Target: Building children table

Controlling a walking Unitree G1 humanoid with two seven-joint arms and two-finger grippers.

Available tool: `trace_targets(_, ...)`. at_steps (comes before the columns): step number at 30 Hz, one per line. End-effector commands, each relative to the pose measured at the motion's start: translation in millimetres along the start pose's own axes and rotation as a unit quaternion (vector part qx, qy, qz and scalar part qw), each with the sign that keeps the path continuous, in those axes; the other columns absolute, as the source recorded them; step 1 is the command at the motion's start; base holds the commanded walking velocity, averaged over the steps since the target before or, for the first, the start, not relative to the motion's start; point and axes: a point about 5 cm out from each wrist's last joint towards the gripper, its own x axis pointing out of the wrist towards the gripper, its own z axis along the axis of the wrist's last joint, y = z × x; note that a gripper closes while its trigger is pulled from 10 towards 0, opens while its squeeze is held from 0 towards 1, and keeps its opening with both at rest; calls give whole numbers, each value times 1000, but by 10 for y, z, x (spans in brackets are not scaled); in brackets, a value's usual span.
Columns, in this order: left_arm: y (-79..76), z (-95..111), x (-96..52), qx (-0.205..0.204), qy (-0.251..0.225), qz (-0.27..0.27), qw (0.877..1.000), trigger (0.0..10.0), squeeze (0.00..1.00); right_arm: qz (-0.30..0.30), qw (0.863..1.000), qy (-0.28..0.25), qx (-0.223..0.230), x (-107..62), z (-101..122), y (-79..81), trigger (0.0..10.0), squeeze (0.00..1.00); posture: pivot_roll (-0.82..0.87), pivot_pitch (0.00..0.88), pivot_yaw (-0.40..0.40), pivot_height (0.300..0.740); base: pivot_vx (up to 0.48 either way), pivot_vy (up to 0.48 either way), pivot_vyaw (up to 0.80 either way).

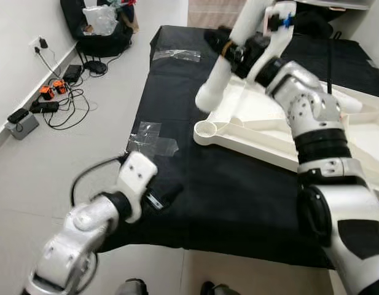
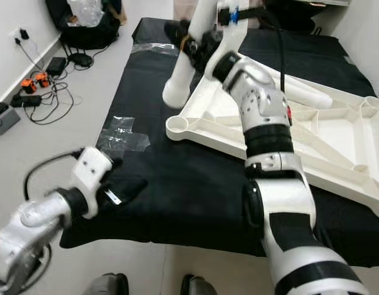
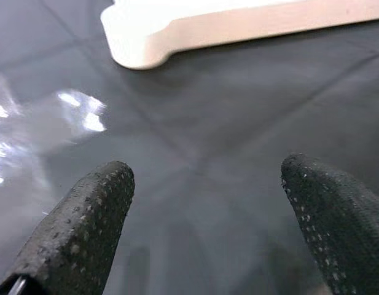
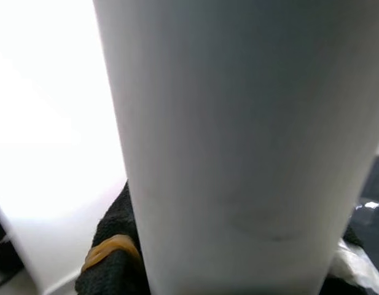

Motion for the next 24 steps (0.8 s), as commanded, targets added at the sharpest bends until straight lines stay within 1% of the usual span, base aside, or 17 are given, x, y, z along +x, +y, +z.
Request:
trace_targets(1,-161,-11,24,-11,-3,-9,1000,10000,0,-25,1000,-13,2,57,-33,11,10000,0,101,146,-58,740,0,0,0)
trace_targets(3,-228,2,48,-19,-11,4,1000,10000,0,-47,999,-15,-13,105,-95,39,10000,0,103,162,-62,740,0,0,0)
trace_targets(6,-240,18,57,-10,-13,15,1000,10000,0,-58,998,-15,-19,129,-135,62,10000,0,101,177,-72,740,0,0,0)
trace_targets(8,-164,87,78,-7,-34,65,997,10000,0,-98,994,-18,-34,168,-241,118,10000,0,102,184,-72,740,0,0,0)
trace_targets(9,-164,87,78,-7,-34,65,997,10000,0,-98,994,-18,-34,168,-241,118,10000,0,102,184,-72,740,0,0,0)
trace_targets(10,-125,128,81,-6,-45,86,995,10000,0,-120,991,-25,-50,170,-269,132,10000,0,103,187,-76,740,0,0,0)
trace_targets(12,-59,190,75,0,-61,114,992,10000,0,-139,988,-48,-52,160,-300,174,10000,0,103,187,-76,740,0,0,0)
trace_targets(14,22,266,69,18,-79,149,986,10000,0,-155,982,-84,-68,144,-263,223,10000,0,103,187,-76,740,0,0,0)
trace_targets(15,22,266,69,18,-79,149,986,10000,0,-155,982,-84,-68,144,-263,223,10000,0,103,187,-76,740,0,0,0)
trace_targets(17,95,346,75,39,-95,178,979,10000,0,-171,973,-112,-111,137,-192,252,10000,0,94,189,-74,740,0,0,0)
trace_targets(18,95,346,75,39,-95,178,979,10000,0,-171,973,-112,-111,137,-192,252,10000,0,94,189,-74,740,0,0,0)
trace_targets(19,106,361,77,44,-98,184,977,10000,0,-175,970,-118,-121,138,-179,257,10000,0,94,189,-74,740,0,0,0)
trace_targets(20,176,410,82,48,-105,196,974,10000,0,-185,965,-127,-136,120,-139,257,10000,0,89,181,-73,740,0,0,0)
trace_targets(21,176,410,82,48,-105,196,974,10000,0,-185,965,-127,-136,120,-139,257,10000,0,89,181,-73,740,0,0,0)
trace_targets(22,239,447,87,45,-110,207,971,10000,0,-200,960,-133,-147,101,-118,246,10000,0,89,179,-72,740,0,0,0)
trace_targets(23,239,447,87,45,-110,207,971,10000,0,-200,960,-133,-147,101,-118,246,10000,0,89,179,-72,740,0,0,0)
trace_targets(24,294,497,87,47,-119,214,969,10000,0,-208,956,-134,-156,81,-111,240,10000,0,88,175,-70,740,0,0,-800)
